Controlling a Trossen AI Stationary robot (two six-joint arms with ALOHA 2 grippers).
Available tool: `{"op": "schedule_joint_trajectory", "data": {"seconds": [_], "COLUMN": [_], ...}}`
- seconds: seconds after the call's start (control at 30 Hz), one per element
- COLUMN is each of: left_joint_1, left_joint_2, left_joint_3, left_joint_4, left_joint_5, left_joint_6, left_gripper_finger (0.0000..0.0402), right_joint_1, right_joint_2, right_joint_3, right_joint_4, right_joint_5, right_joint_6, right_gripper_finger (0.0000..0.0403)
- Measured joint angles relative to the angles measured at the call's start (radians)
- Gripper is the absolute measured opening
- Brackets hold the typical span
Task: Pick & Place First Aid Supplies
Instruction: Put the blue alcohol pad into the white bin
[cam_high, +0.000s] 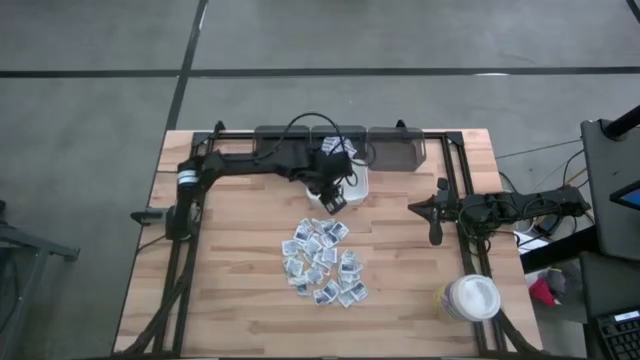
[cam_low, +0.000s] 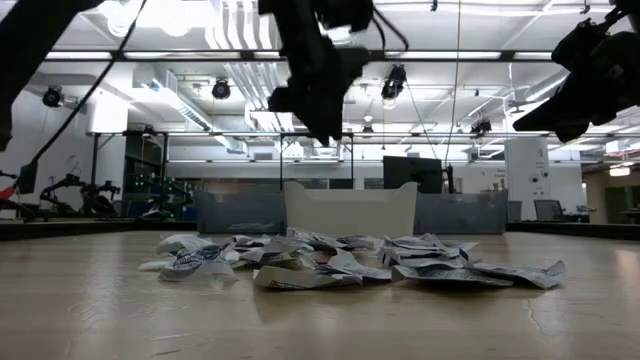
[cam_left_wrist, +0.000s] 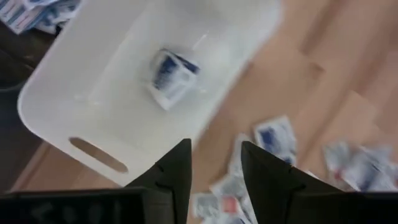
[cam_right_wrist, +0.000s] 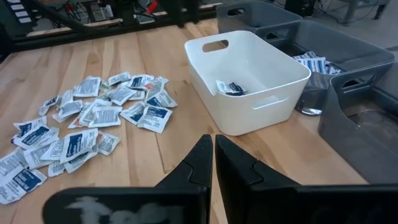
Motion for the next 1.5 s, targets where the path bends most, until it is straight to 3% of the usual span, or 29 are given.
{"op": "schedule_joint_trajectory", "data": {"seconds": [0.07,0.2,0.5,0.8,1.5], "left_joint_1": [-0.032,-0.111,-0.210,-0.209,-0.209], "left_joint_2": [-0.019,-0.016,-0.004,0.002,0.125], "left_joint_3": [-0.010,-0.032,-0.187,-0.271,-0.271], "left_joint_4": [0.002,0.023,0.263,0.416,0.455], "left_joint_5": [-0.001,-0.006,-0.098,-0.065,0.043], "left_joint_6": [0.038,0.275,0.719,0.786,0.782], "left_gripper_finger": [0.0132,0.0131,0.0131,0.0131,0.0110], "right_joint_1": [0.000,0.000,0.000,0.000,0.000], "right_joint_2": [0.000,0.000,0.000,0.000,0.000], "right_joint_3": [0.000,0.000,0.000,0.000,0.000], "right_joint_4": [0.000,0.000,0.000,0.000,0.000], "right_joint_5": [0.000,0.000,0.000,0.000,0.000], "right_joint_6": [0.000,0.000,0.003,0.003,0.004], "right_gripper_finger": [0.0018,0.0018,0.0018,0.0018,0.0018]}}
